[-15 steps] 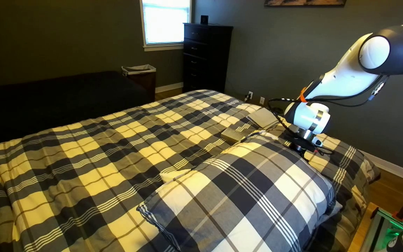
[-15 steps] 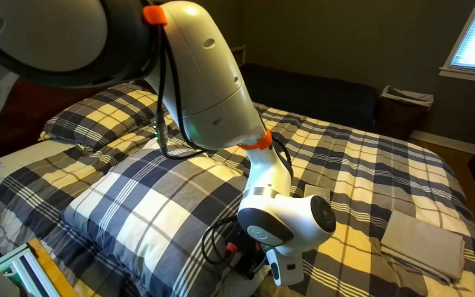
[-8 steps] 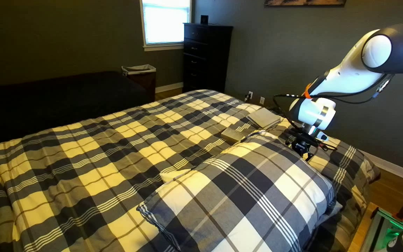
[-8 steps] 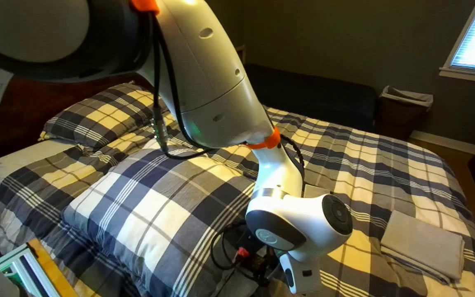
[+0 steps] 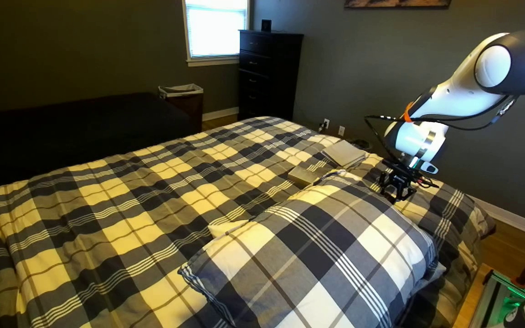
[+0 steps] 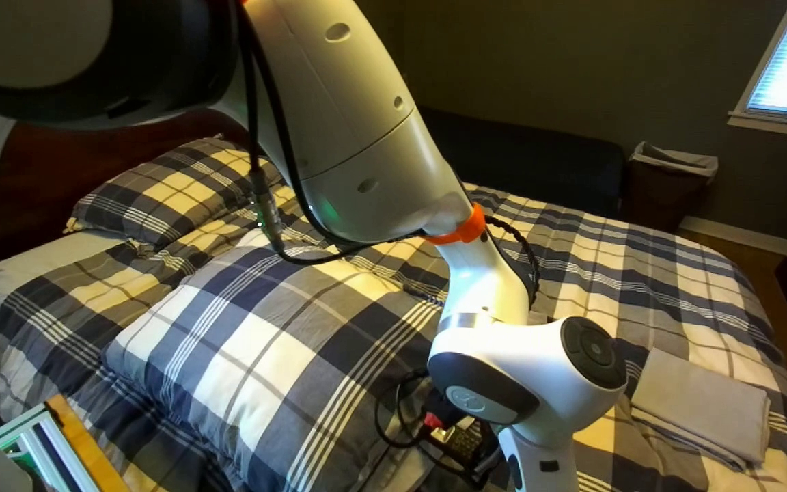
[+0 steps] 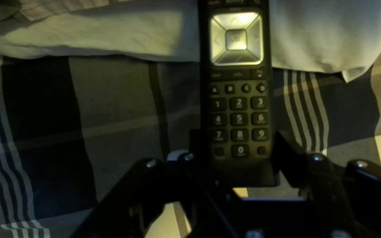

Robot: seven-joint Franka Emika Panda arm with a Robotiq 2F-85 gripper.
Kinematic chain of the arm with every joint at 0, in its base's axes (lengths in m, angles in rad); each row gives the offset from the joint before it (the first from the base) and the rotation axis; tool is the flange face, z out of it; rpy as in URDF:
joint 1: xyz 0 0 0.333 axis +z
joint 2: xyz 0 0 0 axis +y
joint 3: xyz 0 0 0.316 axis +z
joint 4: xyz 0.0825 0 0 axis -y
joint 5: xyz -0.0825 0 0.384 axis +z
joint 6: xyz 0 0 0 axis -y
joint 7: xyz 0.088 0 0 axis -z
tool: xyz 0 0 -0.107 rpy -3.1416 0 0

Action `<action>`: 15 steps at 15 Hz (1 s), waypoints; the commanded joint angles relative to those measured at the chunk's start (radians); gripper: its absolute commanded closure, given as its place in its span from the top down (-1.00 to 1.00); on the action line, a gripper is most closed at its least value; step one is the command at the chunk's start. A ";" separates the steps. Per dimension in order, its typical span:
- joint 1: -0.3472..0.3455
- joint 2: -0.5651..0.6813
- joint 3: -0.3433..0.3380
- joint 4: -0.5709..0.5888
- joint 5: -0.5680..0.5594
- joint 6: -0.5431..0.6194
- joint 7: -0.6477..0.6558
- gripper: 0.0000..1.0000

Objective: Put the remote on the bed

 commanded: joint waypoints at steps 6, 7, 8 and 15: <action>-0.020 0.034 -0.038 0.057 0.024 0.015 0.195 -0.36; -0.027 0.036 -0.041 0.063 0.030 0.005 0.222 -0.36; -0.034 0.038 -0.044 0.069 0.035 0.002 0.250 -0.36; -0.073 0.056 -0.071 0.093 0.039 -0.005 0.427 -0.36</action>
